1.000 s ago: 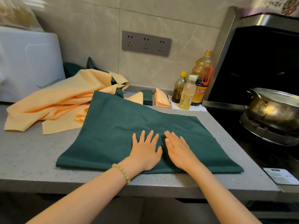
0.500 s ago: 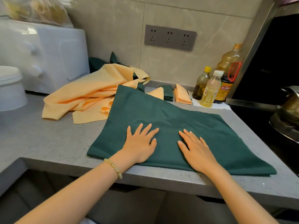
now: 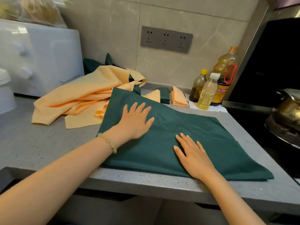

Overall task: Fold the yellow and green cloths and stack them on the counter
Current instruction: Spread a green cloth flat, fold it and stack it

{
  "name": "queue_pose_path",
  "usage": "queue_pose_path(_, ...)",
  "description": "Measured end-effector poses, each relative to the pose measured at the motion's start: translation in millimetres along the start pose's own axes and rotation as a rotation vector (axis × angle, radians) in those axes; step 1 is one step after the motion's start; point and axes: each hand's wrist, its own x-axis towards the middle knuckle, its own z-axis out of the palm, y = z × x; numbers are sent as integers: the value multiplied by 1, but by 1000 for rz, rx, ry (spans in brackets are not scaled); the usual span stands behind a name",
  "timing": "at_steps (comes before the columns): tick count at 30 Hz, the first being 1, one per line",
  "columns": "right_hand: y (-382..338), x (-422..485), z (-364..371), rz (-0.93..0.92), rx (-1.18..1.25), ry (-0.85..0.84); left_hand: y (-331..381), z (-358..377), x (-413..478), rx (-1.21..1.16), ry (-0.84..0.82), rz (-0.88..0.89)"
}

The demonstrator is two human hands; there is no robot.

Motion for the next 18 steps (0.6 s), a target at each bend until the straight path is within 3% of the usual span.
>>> queue_pose_path(4, -2, -3, 0, 2, 14, 6, 9, -2, 66, 151, 46, 179)
queue_pose_path(9, -2, -3, -2, 8, 28, 13, 0, 6, 124, 312, 25, 179)
queue_pose_path(13, -2, -2, -1, 2, 26, 13, -7, 4, 133, 288, 69, 164)
queue_pose_path(18, 0, -3, -2, -3, 76, 54, 8, -19, 96, 251, 199, 332)
